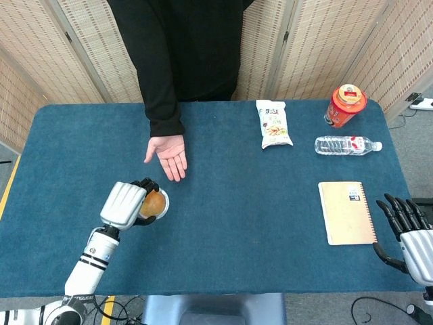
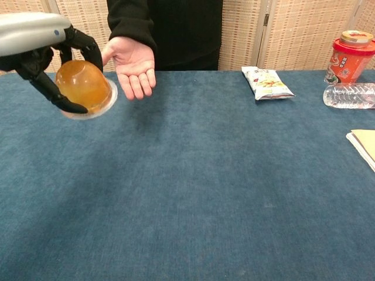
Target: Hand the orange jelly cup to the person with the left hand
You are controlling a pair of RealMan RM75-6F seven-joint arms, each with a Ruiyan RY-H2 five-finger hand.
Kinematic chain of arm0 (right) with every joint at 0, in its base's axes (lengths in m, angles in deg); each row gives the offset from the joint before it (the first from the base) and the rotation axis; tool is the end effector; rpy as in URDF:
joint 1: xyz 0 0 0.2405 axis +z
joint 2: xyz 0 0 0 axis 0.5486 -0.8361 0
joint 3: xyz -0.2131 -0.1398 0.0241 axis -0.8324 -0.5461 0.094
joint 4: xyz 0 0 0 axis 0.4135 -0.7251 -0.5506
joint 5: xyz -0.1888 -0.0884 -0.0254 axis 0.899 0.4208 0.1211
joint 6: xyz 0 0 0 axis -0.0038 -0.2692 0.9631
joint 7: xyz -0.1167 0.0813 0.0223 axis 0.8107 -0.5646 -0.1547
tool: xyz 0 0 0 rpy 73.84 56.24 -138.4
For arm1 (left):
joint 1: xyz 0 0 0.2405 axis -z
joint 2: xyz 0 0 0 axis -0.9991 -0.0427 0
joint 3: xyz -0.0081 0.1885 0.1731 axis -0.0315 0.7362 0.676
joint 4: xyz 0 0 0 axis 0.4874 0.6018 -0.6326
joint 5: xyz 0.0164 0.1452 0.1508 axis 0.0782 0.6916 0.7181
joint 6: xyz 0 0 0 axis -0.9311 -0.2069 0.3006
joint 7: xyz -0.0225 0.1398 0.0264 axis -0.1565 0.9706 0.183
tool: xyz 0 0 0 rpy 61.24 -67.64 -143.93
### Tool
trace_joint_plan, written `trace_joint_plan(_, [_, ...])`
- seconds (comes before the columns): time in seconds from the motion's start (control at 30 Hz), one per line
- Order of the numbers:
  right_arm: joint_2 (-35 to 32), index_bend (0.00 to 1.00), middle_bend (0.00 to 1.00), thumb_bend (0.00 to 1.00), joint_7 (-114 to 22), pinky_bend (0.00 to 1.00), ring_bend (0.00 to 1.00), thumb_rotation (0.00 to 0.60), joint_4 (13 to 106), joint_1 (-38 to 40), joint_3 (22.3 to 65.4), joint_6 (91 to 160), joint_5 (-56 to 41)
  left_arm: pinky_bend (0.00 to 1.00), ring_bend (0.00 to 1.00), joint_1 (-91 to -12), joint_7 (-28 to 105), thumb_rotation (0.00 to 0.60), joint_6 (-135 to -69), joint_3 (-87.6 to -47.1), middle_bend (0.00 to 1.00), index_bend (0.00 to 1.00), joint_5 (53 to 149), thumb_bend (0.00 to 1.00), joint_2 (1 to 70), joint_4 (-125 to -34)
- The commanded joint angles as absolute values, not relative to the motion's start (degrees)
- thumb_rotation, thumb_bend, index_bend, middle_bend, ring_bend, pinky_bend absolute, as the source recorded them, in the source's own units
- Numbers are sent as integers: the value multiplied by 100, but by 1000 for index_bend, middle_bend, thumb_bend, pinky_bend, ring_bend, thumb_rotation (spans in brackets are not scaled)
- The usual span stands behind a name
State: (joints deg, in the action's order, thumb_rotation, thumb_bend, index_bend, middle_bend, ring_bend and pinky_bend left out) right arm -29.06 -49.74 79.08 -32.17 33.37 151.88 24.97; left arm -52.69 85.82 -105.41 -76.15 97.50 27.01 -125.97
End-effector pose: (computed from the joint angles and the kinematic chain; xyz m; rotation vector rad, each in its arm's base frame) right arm -0.3039 -0.1485 0.1975 1.4811 -0.8432 0.9366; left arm -0.0937 0.2913 0.0780 -1.7636 -0.7528 -0.9327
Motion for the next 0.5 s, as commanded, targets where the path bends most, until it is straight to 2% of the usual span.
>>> trace_joint_plan(0.03, [-2922,0,0,253,-4988,0,0,600,7918,-3196,3338,15139,2472,794,566,-4526,8966,600,-10277,-8216,735,603,8512,260,2391,-12749])
trace_joint_plan(0.3, [-2911,0,0,253,-4947,0,0,600,7957,-3182,3429,15085,2246,793,566,-3628,8780,600,-9606,-8316,735,595,7962,259,2545,-11489])
trace_joint_plan(0.5, [-2905,0,0,253,-4859,0,0,600,8001,-3111,3521,14907,1992,728,563,-3092,8556,600,-9103,-8168,728,574,7976,259,2832,-10396])
